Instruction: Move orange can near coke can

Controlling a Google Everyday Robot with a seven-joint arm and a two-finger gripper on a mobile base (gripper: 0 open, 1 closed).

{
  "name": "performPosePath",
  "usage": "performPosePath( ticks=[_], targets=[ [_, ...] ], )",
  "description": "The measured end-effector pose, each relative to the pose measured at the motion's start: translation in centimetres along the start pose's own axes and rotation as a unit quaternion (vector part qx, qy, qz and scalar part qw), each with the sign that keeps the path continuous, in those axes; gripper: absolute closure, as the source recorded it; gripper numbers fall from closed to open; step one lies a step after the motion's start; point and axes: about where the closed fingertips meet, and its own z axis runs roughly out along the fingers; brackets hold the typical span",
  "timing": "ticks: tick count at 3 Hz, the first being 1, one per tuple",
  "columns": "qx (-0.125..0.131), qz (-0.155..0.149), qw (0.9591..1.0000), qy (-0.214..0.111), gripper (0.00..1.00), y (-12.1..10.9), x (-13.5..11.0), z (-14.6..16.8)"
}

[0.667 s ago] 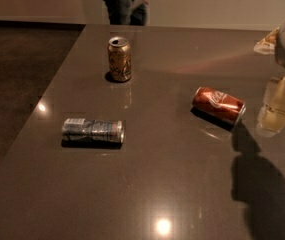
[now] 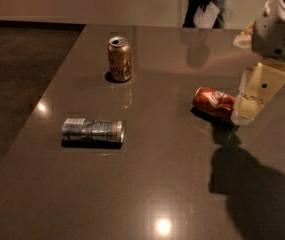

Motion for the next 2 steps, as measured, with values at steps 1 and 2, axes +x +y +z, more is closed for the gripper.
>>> performPosePath(
  ticks=[1,2],
  targets=[
    [-0.009,0.004,0.9994,-0.033,0.00,-0.9,-4.5,1.0],
    [0.002,0.018,0.9985,-0.052,0.00,-1.9,-8.7,2.2]
  ],
)
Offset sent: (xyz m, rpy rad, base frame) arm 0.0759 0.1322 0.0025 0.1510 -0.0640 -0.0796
